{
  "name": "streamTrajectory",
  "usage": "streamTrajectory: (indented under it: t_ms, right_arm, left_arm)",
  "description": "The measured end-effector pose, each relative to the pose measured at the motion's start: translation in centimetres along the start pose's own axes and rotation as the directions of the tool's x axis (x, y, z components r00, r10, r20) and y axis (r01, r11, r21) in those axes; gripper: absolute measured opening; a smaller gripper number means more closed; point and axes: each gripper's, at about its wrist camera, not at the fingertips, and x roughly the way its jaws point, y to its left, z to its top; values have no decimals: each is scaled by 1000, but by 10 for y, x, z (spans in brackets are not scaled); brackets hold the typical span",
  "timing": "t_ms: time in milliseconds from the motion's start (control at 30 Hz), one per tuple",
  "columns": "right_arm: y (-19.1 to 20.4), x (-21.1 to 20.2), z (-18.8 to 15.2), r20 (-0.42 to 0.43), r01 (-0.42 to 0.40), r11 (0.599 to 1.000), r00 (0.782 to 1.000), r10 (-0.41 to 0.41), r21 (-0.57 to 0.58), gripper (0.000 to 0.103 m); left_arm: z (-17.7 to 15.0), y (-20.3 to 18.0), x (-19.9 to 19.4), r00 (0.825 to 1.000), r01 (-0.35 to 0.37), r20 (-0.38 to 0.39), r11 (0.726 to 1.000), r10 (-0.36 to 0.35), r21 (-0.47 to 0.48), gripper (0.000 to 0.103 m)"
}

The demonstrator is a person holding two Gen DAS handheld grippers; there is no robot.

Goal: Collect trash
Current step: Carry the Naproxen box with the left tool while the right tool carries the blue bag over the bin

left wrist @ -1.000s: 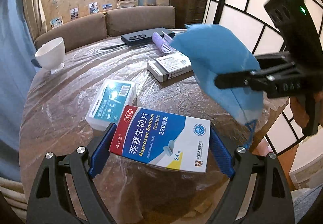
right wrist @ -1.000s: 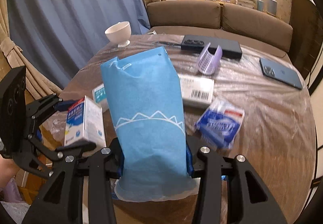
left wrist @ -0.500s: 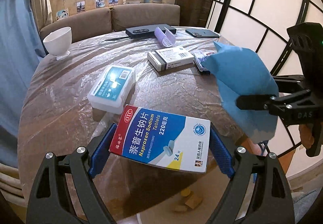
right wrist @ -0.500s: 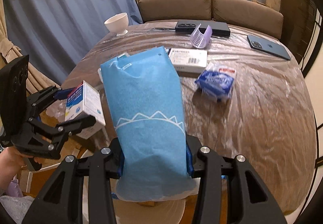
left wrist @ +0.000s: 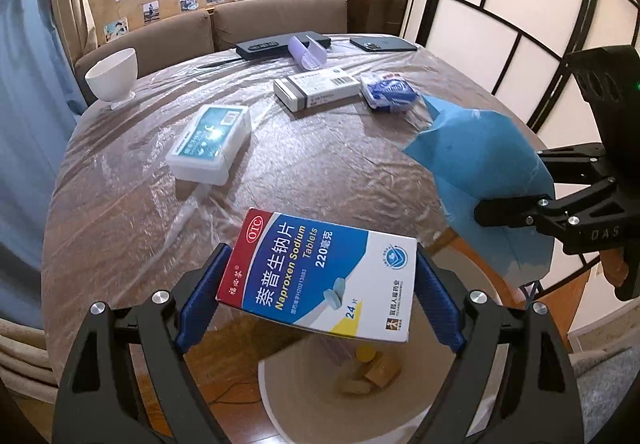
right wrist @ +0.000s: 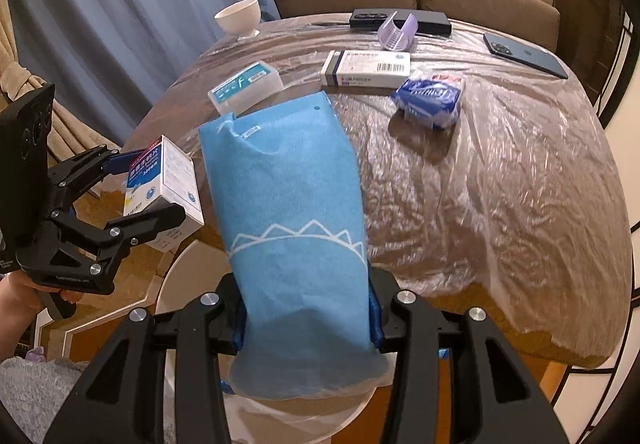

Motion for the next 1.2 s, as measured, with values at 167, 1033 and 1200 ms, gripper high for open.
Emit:
streamTrajectory:
  t_ms: [167, 1033, 1200]
  right_arm:
    - [4, 0, -10, -18, 0, 1000, 1000, -1, -3, 43]
    - [26, 13, -66, -165, -17, 998, 986, 6, -65, 43]
    - [29, 14, -69, -178, -19, 996, 984, 4, -82, 43]
  left_arm:
    - [-6, -3, -3, 1000, 11, -14, 1000, -11, 0, 88]
    - [-45, -29, -9, 995, 69, -78, 996, -65, 55, 88]
    - [-47, -31, -7, 994, 71, -82, 996, -66, 59, 88]
